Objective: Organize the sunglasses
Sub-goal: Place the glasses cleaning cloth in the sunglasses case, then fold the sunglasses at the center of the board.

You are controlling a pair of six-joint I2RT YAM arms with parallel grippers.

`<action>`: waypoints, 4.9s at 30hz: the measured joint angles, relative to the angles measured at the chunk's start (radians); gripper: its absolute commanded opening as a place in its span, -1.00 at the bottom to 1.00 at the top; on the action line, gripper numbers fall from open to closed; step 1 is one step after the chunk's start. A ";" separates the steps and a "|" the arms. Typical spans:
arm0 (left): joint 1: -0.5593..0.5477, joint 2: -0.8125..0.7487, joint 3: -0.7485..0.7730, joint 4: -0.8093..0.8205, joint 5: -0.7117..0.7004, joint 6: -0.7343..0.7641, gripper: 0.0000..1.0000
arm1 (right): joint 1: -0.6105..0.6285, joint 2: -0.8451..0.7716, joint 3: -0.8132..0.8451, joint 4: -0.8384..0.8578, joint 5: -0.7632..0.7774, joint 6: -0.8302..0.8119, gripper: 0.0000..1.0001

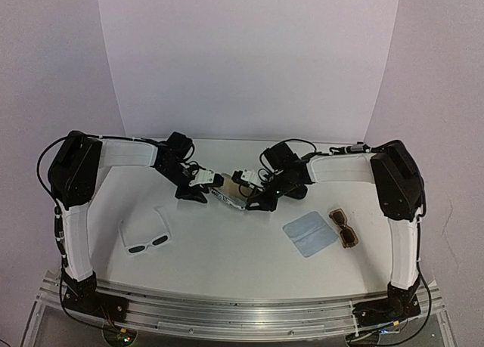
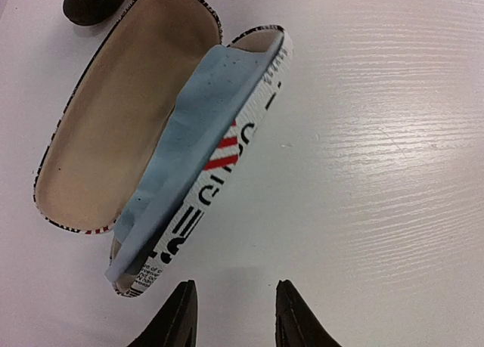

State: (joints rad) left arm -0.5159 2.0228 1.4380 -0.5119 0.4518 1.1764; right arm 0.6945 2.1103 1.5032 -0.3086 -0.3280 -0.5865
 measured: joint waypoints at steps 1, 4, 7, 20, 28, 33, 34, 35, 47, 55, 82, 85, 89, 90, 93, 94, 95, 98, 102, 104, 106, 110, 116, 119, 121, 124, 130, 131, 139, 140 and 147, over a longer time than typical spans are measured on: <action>0.000 0.000 0.000 -0.005 0.002 0.001 -0.30 | 0.000 -0.002 0.000 0.000 -0.002 -0.001 -0.45; 0.000 0.000 0.000 -0.016 0.012 0.001 -0.29 | 0.000 -0.006 0.000 0.000 -0.006 0.000 -0.39; 0.000 -0.004 0.000 -0.029 0.021 -0.006 -0.17 | 0.000 -0.009 0.000 -0.001 -0.005 0.004 -0.33; 0.025 -0.299 -0.164 -0.209 0.003 -0.324 0.49 | 0.005 -0.059 0.061 -0.008 0.054 0.288 -0.02; 0.027 -0.558 -0.480 -0.271 -0.108 -0.402 0.45 | 0.063 -0.059 0.115 0.001 0.161 0.536 0.00; 0.027 -0.564 -0.600 -0.244 -0.197 -0.419 0.32 | 0.129 -0.059 0.120 0.009 0.172 0.613 0.00; 0.027 -0.565 -0.620 -0.236 -0.214 -0.418 0.31 | 0.140 -0.058 0.120 0.009 0.172 0.621 0.00; 0.027 -0.568 -0.639 -0.225 -0.228 -0.416 0.29 | 0.152 -0.058 0.120 0.010 0.172 0.630 0.00; 0.027 -0.638 -0.707 -0.168 -0.307 -0.388 -0.35 | 0.185 -0.055 0.120 0.025 0.170 0.671 0.00; 0.027 -0.647 -0.728 -0.168 -0.316 -0.376 -0.59 | 0.183 -0.051 0.121 0.031 0.170 0.670 0.00; -0.005 -0.633 -0.516 -0.280 -0.208 -0.229 -1.00 | 0.185 0.007 0.190 0.052 0.121 0.963 -0.84; -0.076 -0.619 -0.461 -0.286 -0.208 -0.220 -1.00 | 0.197 0.057 0.209 0.055 0.122 1.054 -1.00; -0.154 -0.594 -0.423 -0.306 -0.194 -0.207 -1.00 | 0.219 0.101 0.210 0.031 0.147 1.122 -1.00; -0.166 -0.587 -0.414 -0.313 -0.193 -0.204 -1.00 | 0.223 0.105 0.212 0.024 0.153 1.126 -1.00; -0.192 -0.568 -0.394 -0.323 -0.193 -0.183 -1.00 | 0.234 0.117 0.248 0.006 0.163 1.133 -1.00; -0.200 -0.562 -0.388 -0.323 -0.194 -0.175 -1.00 | 0.236 0.119 0.265 0.006 0.162 1.134 -1.00; -0.209 -0.555 -0.381 -0.323 -0.194 -0.169 -1.00 | 0.237 0.122 0.286 0.004 0.160 1.135 -1.00; -0.236 -0.530 -0.352 -0.318 -0.200 -0.145 -1.00 | 0.243 0.141 0.349 0.011 0.142 1.138 -1.00; -0.257 -0.488 -0.294 -0.293 -0.209 -0.122 -1.00 | 0.249 0.171 0.395 0.019 0.112 1.142 -1.00; -0.260 -0.474 -0.268 -0.278 -0.212 -0.109 -1.00 | 0.258 0.190 0.412 0.021 0.092 1.142 -1.00; -0.262 -0.471 -0.258 -0.271 -0.212 -0.095 -1.00 | 0.265 0.210 0.433 0.022 0.067 1.141 -1.00; -0.265 -0.466 -0.249 -0.273 -0.209 -0.073 -1.00 | 0.270 0.234 0.452 0.023 0.019 1.141 -1.00; -0.267 -0.463 -0.248 -0.272 -0.191 -0.052 -1.00 | 0.269 0.238 0.494 -0.002 -0.010 1.125 -1.00; -0.268 -0.464 -0.249 -0.269 -0.182 -0.050 -1.00 | 0.268 0.238 0.520 -0.004 -0.002 1.094 -1.00; -0.268 -0.464 -0.249 -0.265 -0.177 -0.052 -1.00 | 0.266 0.238 0.525 -0.003 0.002 1.075 -1.00; -0.269 -0.464 -0.249 -0.263 -0.171 -0.057 -1.00 | 0.265 0.238 0.525 -0.004 0.001 1.059 -0.73; -0.269 -0.464 -0.281 -0.254 -0.163 -0.074 -1.00 | 0.255 0.233 0.525 -0.008 0.016 1.050 -0.36; -0.269 -0.464 -0.290 -0.254 -0.161 -0.076 -1.00 | 0.251 0.231 0.525 -0.008 0.020 1.049 -0.33; -0.269 -0.464 -0.329 -0.256 -0.168 -0.092 -1.00 | 0.216 0.096 0.433 0.005 0.097 1.064 -0.82; -0.269 -0.464 -0.332 -0.255 -0.169 -0.094 -1.00 | 0.212 0.064 0.405 0.004 0.118 1.063 -0.92; -0.269 -0.464 -0.337 -0.255 -0.175 -0.109 -1.00 | 0.205 -0.071 0.229 -0.027 0.241 1.124 -1.00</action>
State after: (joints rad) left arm -0.7845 1.5589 1.1012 -0.7667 0.2764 1.0675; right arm 0.8994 2.0393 1.7318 -0.3353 -0.0871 0.5375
